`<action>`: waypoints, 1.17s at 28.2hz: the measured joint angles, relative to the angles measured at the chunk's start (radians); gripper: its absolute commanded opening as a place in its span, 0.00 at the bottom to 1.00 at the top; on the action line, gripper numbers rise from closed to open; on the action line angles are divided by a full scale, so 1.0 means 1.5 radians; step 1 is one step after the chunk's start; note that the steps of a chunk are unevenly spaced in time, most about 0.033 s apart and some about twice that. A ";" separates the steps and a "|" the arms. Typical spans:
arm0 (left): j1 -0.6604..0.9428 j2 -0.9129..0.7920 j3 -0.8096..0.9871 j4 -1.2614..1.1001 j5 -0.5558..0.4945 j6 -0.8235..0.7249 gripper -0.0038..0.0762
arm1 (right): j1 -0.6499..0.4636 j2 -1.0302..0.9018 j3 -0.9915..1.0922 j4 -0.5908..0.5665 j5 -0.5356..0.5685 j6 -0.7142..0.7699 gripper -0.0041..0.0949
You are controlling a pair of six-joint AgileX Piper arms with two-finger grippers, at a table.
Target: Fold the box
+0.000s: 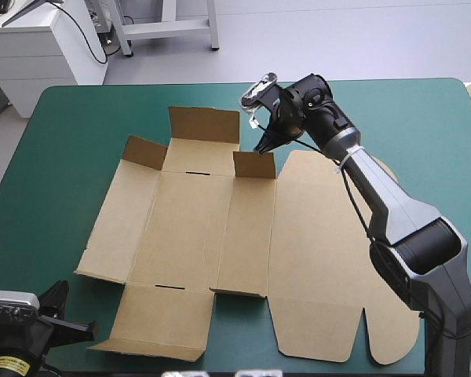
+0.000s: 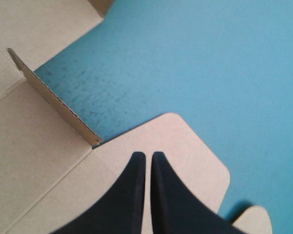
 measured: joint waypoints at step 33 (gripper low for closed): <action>0.054 0.760 -0.409 0.264 0.136 -0.060 0.07 | -0.002 -0.770 0.765 -0.003 -0.031 0.354 0.02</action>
